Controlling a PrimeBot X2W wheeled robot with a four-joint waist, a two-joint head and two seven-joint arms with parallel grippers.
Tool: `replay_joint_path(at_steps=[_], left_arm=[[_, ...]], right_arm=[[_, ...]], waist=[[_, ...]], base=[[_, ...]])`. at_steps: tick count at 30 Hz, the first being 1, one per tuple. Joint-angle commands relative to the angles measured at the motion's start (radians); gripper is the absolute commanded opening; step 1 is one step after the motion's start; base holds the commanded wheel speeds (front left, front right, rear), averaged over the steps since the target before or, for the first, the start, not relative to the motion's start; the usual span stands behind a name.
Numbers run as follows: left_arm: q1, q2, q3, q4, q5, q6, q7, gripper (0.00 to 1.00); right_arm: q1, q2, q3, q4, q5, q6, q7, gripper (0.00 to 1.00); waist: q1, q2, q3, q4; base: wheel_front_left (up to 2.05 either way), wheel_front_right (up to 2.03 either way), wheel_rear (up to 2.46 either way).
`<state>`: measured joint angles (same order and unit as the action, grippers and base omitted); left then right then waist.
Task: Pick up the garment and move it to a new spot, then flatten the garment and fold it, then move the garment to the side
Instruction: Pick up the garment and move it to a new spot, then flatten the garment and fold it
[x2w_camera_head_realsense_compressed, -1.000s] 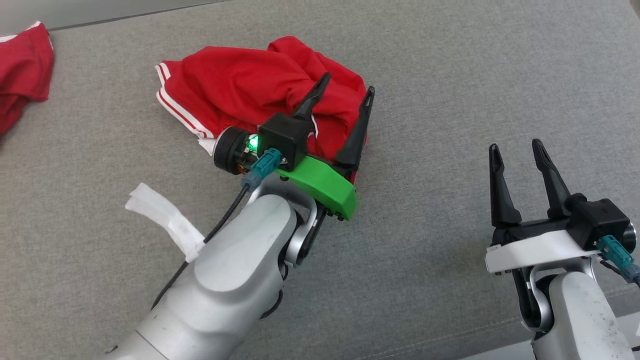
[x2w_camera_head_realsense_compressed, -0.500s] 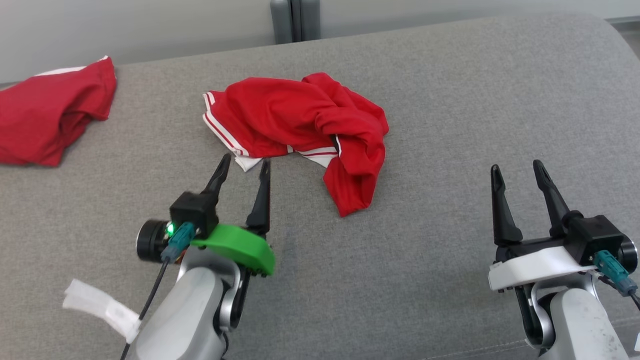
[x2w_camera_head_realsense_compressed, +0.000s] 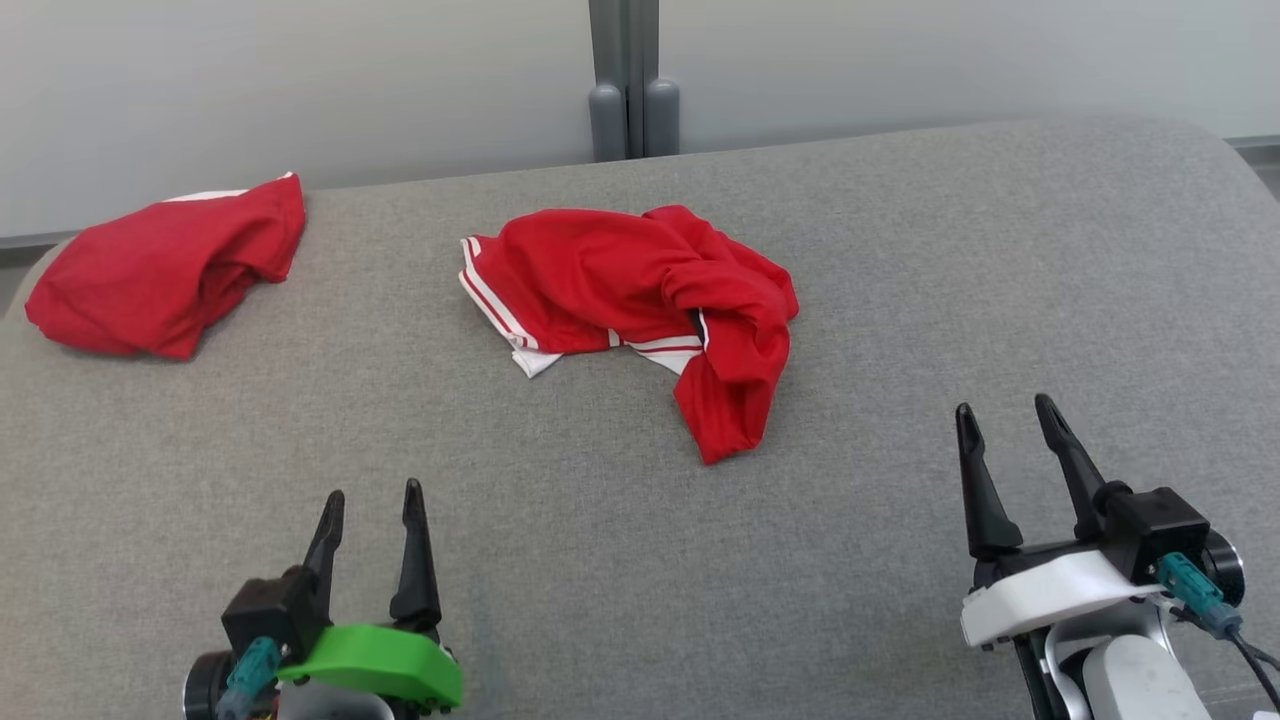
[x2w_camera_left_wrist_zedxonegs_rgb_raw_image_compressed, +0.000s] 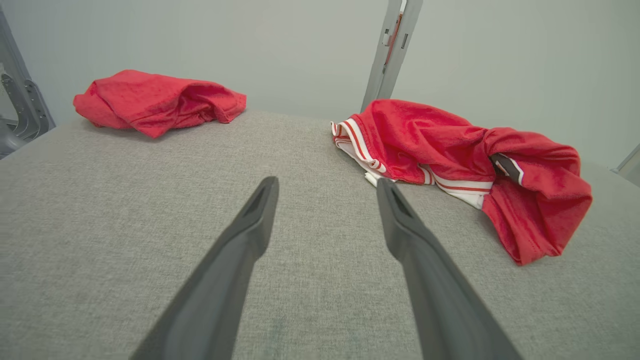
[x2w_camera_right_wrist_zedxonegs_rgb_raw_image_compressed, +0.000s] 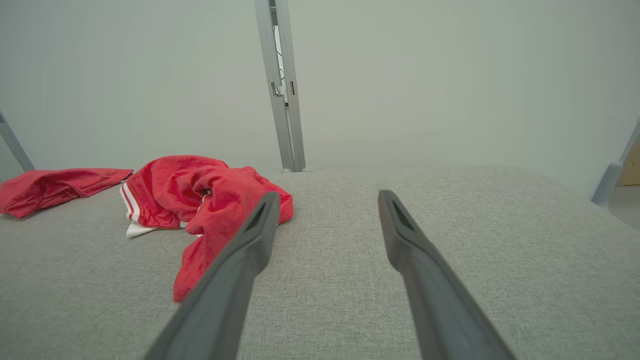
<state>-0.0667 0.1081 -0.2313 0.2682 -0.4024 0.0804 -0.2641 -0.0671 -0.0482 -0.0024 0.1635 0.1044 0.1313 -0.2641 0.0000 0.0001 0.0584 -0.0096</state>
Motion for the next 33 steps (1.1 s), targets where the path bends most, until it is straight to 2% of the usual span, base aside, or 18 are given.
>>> replay_joint_path(at_steps=[1,7,17,33], left_arm=[[0.03,-0.009,0.012,-0.009,0.013,-0.006,-0.001,1.0],[0.098,-0.035,0.054,-0.031,0.05,-0.029,-0.001,1.0],[0.121,-0.051,0.089,-0.027,0.081,-0.052,-0.001,1.0],[0.116,-0.057,0.101,-0.01,0.096,-0.061,-0.001,1.0]], right_arm=[[0.018,-0.004,0.003,0.006,0.007,-0.001,-0.001,1.0],[0.048,-0.004,0.027,0.027,0.028,-0.001,-0.001,1.0],[0.055,-0.004,0.044,0.044,0.04,-0.001,-0.001,1.0],[0.049,-0.004,0.037,0.056,0.021,-0.001,-0.001,1.0]], waist=[[0.0,-0.0001,-0.017,0.003],[0.0,-0.0001,-0.047,0.001],[0.0,-0.0001,-0.06,-0.001],[0.0,-0.0001,-0.054,0.012]], base=[[0.0,0.0,0.0],[0.0,0.0,0.0],[0.0,0.0,0.0],[0.0,0.0,0.0]])
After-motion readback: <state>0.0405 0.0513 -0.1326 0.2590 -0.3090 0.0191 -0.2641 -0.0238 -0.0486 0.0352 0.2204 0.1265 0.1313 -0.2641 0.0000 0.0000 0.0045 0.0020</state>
